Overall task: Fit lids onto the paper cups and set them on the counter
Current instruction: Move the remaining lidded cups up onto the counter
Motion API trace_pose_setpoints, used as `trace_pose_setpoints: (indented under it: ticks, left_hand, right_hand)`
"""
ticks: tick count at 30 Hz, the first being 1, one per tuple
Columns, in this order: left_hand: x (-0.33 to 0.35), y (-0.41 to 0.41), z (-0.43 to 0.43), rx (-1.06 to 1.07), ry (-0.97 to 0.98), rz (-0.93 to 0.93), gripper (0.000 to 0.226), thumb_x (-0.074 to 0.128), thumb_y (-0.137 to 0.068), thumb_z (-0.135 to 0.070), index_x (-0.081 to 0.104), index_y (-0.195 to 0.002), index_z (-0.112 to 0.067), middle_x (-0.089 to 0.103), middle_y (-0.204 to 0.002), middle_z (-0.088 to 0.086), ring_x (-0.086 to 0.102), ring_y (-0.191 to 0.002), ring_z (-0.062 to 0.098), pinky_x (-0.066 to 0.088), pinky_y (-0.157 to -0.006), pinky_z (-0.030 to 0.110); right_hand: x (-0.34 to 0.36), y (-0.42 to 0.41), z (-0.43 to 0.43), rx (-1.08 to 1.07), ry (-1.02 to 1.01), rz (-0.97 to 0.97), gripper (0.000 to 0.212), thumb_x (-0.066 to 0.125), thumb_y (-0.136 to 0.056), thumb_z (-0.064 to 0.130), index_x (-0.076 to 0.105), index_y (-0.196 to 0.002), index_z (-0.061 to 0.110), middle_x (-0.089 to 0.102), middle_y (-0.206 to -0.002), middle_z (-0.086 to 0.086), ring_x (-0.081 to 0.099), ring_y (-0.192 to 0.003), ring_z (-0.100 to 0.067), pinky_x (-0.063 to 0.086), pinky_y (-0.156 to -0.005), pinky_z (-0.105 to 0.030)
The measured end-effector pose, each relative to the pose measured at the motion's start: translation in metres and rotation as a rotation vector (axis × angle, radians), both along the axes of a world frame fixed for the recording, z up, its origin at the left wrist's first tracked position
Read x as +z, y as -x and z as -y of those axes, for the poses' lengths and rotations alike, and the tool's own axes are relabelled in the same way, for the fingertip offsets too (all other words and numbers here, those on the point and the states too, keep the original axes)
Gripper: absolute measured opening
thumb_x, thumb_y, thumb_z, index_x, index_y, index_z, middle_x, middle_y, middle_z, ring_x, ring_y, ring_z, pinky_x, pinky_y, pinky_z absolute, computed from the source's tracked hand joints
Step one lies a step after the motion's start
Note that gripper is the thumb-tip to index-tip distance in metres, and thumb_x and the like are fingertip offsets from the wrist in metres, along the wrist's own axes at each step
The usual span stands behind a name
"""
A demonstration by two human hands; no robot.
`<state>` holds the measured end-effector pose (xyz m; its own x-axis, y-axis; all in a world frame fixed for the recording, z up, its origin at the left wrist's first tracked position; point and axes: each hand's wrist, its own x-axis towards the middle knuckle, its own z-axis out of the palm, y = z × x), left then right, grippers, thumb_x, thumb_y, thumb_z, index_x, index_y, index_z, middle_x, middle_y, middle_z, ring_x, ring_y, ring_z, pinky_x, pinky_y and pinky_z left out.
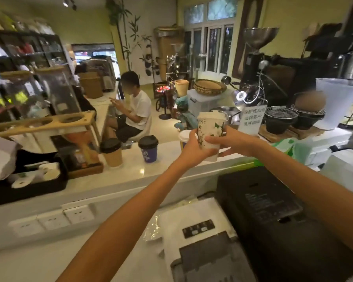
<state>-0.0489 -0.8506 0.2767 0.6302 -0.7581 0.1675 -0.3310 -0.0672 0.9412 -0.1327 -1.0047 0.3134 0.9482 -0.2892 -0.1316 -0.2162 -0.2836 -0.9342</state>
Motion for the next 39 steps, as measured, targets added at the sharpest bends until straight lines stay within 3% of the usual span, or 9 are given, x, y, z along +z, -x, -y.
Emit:
trace_pose_setpoints:
  ticks: [4,8,12,15,18,24,28,33,39]
  left_hand:
    - [-0.031,-0.019,0.086,-0.028,-0.099,-0.032,0.073,0.082,-0.076,-0.016,0.04,-0.136,-0.016,0.057,-0.136,0.007,0.055,-0.125,0.028,0.047,-0.095,0.035]
    - [-0.062,-0.047,0.155,0.052,-0.128,-0.021,0.074,0.076,-0.082,-0.02,0.032,-0.141,-0.016,0.053,-0.14,0.008,0.055,-0.12,0.026,0.044,-0.083,0.023]
    - [-0.073,-0.084,0.203,0.042,-0.047,-0.007,0.06,0.06,-0.094,-0.018,0.027,-0.144,-0.016,0.05,-0.128,-0.004,0.053,-0.099,0.004,0.045,-0.072,0.004]
    - [-0.083,-0.109,0.226,0.076,-0.013,-0.09,0.051,0.056,-0.097,-0.011,0.029,-0.14,-0.017,0.048,-0.108,-0.018,0.054,-0.081,-0.011,0.042,-0.053,-0.004]
    - [-0.11,-0.117,0.235,0.116,-0.024,-0.03,0.058,0.065,-0.089,-0.008,0.029,-0.133,-0.022,0.04,-0.102,-0.027,0.049,-0.084,-0.013,0.039,-0.055,-0.007]
    - [-0.156,-0.103,0.24,0.222,0.033,-0.206,0.049,0.058,-0.081,-0.026,0.029,-0.11,-0.052,0.047,-0.106,-0.028,0.053,-0.1,-0.001,0.048,-0.086,0.02]
    - [-0.16,-0.101,0.24,0.247,0.008,-0.038,0.06,0.056,-0.085,-0.007,0.031,-0.131,-0.037,0.046,-0.12,-0.018,0.05,-0.105,0.003,0.038,-0.093,0.021]
    - [-0.165,-0.106,0.244,0.261,-0.016,-0.006,0.063,0.051,-0.089,-0.006,0.024,-0.14,-0.033,0.047,-0.136,-0.004,0.047,-0.115,0.01,0.041,-0.097,0.027]
    - [-0.17,-0.109,0.244,0.257,-0.078,-0.056,0.076,0.056,-0.082,-0.004,0.021,-0.139,-0.041,0.047,-0.135,-0.005,0.046,-0.11,0.011,0.042,-0.089,0.027]
  right_hand:
    - [-0.036,-0.012,0.068,-0.148,0.032,0.04,0.094,0.09,-0.065,0.03,0.029,-0.136,0.037,0.064,-0.121,0.005,0.066,-0.107,-0.019,0.062,-0.079,-0.045]
    - [-0.063,-0.045,0.123,-0.191,0.133,0.09,0.106,0.09,-0.065,0.021,0.02,-0.144,0.024,0.058,-0.123,0.0,0.059,-0.119,-0.025,0.057,-0.088,-0.037]
    - [-0.085,-0.088,0.171,-0.225,0.174,0.148,0.106,0.089,-0.069,0.018,0.019,-0.148,0.015,0.054,-0.133,-0.005,0.055,-0.122,-0.024,0.049,-0.103,-0.041]
    - [-0.099,-0.118,0.19,-0.23,0.241,0.163,0.109,0.091,-0.067,0.022,0.017,-0.148,0.017,0.052,-0.13,0.0,0.052,-0.117,-0.017,0.044,-0.095,-0.029]
    - [-0.123,-0.133,0.198,-0.195,0.254,0.144,0.11,0.09,-0.067,0.019,0.016,-0.148,0.017,0.05,-0.128,0.002,0.051,-0.121,-0.019,0.044,-0.096,-0.031]
    - [-0.168,-0.129,0.197,-0.224,0.136,0.128,0.102,0.087,-0.068,0.027,0.024,-0.148,0.024,0.053,-0.138,-0.004,0.054,-0.122,-0.022,0.045,-0.106,-0.042]
    - [-0.179,-0.127,0.195,-0.251,0.18,0.073,0.082,0.084,-0.07,0.035,0.045,-0.139,0.014,0.063,-0.133,-0.008,0.06,-0.119,-0.025,0.049,-0.102,-0.046]
    - [-0.191,-0.127,0.189,-0.313,0.084,0.147,0.061,0.081,-0.077,0.034,0.051,-0.13,0.026,0.066,-0.119,0.006,0.064,-0.103,-0.004,0.049,-0.067,-0.005]
    - [-0.196,-0.128,0.18,-0.351,0.045,0.132,0.066,0.08,-0.076,0.036,0.048,-0.133,0.029,0.065,-0.119,0.008,0.062,-0.102,-0.006,0.043,-0.07,-0.009]
